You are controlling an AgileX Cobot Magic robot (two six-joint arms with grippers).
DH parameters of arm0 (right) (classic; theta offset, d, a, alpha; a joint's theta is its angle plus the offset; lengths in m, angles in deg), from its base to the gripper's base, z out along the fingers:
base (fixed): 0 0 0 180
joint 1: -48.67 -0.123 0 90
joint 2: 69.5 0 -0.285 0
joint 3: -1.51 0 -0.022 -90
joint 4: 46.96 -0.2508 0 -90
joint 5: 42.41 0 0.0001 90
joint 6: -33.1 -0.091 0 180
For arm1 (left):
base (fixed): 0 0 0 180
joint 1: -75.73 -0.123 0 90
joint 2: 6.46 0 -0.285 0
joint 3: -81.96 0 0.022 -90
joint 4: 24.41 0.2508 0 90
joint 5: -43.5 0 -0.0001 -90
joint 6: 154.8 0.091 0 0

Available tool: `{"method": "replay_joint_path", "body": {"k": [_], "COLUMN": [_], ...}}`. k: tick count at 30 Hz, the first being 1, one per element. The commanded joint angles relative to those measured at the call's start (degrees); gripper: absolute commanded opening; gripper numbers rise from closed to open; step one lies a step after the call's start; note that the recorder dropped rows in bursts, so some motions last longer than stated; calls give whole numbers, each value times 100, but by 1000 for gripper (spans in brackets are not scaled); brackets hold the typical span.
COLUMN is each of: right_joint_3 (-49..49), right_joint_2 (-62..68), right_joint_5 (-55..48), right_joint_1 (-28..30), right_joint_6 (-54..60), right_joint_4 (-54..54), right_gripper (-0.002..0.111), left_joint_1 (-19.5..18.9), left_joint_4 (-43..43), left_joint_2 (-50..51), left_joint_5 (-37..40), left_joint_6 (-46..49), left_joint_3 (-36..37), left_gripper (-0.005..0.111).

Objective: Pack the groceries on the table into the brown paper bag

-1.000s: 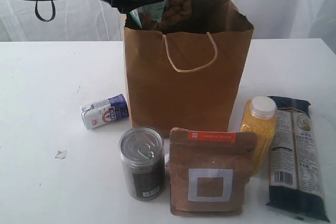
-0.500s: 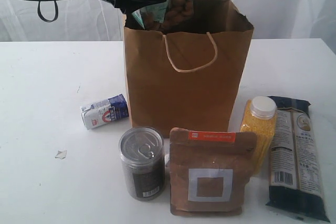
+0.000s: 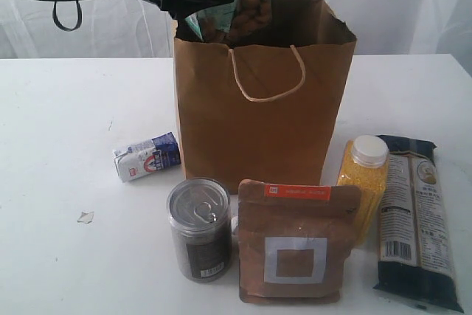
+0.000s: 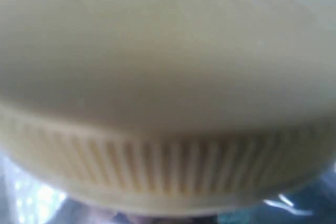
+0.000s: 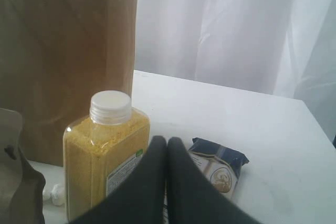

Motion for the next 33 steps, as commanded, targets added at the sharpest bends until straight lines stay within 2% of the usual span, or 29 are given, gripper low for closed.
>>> {"method": "replay_joint_path", "body": {"k": [1,4,10,33], "right_joint_3": [6,6,6,6], "right_joint_2": [-30,-30,-30,-30], "right_joint_5": [56,56,56,56], "right_joint_1": [37,37,37,37], "right_joint_6": [28,28,28,28], "right_joint_4": [0,0,0,0], "right_gripper": [0,0,0,0], "left_joint_1": [59,75,75,143], "left_joint_4": [-190,-190,-190,-190], "left_joint_2": [-58,-58,-58,-58], "left_joint_5": [-27,121,291,253], "left_joint_6": [-124,-170,-595,-770], "left_joint_3": [-80,-80,-80,-80], "left_gripper": [67,71,90,90]}}
